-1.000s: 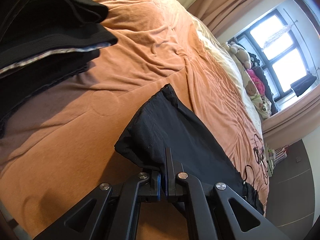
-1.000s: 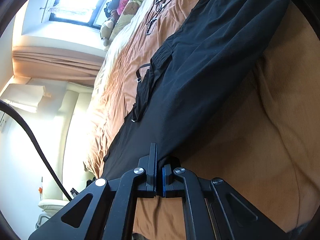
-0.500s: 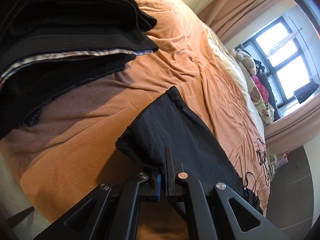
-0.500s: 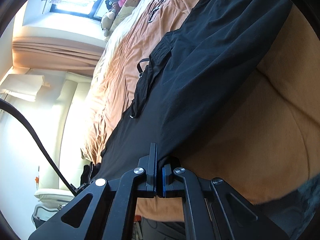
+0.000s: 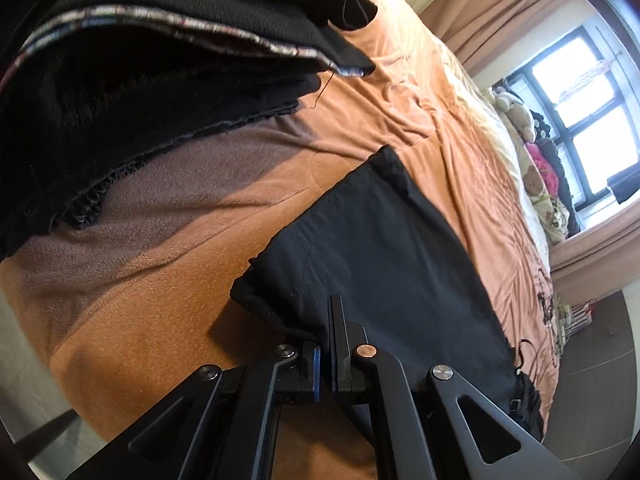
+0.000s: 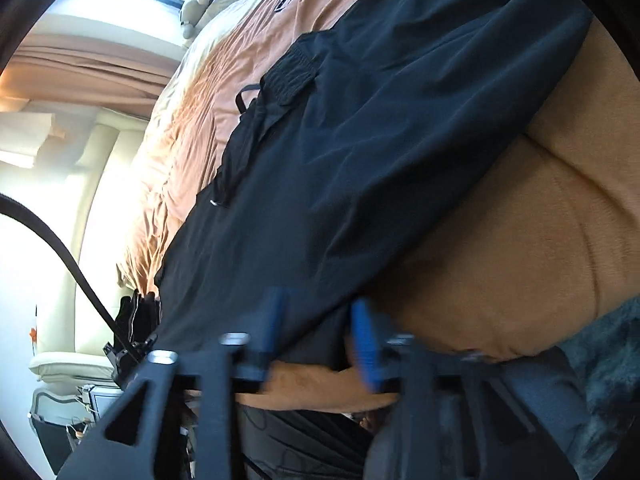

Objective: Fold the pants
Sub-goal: 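Open both tools and smooth the folded pants flat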

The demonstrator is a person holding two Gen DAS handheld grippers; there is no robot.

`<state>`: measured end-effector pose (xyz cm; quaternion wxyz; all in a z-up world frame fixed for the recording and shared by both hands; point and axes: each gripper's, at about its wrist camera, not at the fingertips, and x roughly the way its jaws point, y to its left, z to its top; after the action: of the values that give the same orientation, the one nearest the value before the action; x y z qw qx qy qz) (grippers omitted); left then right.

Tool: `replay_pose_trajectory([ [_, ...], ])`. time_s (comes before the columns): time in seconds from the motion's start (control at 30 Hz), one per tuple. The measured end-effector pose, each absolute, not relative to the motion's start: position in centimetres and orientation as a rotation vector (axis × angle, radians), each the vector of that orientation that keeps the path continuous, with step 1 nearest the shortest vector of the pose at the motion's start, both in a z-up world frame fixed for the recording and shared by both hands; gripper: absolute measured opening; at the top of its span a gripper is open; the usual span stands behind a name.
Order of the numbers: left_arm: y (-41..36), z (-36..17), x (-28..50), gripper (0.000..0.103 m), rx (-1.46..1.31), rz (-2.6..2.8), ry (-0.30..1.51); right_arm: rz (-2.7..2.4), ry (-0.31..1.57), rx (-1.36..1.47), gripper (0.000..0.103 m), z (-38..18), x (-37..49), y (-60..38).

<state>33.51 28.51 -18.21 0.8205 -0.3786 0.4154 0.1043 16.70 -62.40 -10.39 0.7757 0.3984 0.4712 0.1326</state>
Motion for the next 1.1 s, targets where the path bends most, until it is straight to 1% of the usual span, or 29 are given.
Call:
replay_pose_trajectory([
  [0.03, 28.5, -18.4, 33.5, 0.003, -0.802, 0.225, 0.889, 0.283, 1.005, 0.866, 0.055, -10.2, 16.6, -63.0],
  [0.23, 28.4, -19.3, 33.3, 0.004, -0.816, 0.244, 0.911, 0.218, 0.912, 0.912, 0.055, -9.6, 17.0, -68.9],
  [0.33, 27.9, -19.5, 33.2, 0.009, -0.815, 0.241, 0.926, 0.158, 0.859, 0.95, 0.055, -9.8, 17.9, -72.6],
  [0.4, 27.6, -19.6, 33.1, 0.026, -0.817, 0.236, 0.929, 0.113, 0.841, 0.943, 0.055, -10.0, 18.8, -74.7],
  [0.47, 27.3, -19.6, 32.9, 0.038, -0.823, 0.235, 0.922, 0.088, 0.838, 0.952, 0.055, -10.4, 19.7, -76.6],
  [0.5, 27.1, -19.5, 32.9, 0.04, -0.822, 0.234, 0.918, 0.072, 0.834, 0.958, 0.055, -10.7, 20.3, -77.6],
  [0.87, 26.0, -19.6, 32.8, 0.041, -0.848, 0.244, 0.921, -0.006, 0.807, 0.972, 0.055, -12.8, 25.9, -81.0],
  [1.03, 26.2, -19.6, 32.2, 0.041, -0.866, 0.247, 0.911, -0.038, 0.788, 0.979, 0.055, -13.8, 26.1, -81.4],
  [1.1, 26.5, -19.7, 32.0, 0.041, -0.879, 0.248, 0.907, -0.048, 0.77, 0.988, 0.053, -13.8, 25.7, -80.8],
])
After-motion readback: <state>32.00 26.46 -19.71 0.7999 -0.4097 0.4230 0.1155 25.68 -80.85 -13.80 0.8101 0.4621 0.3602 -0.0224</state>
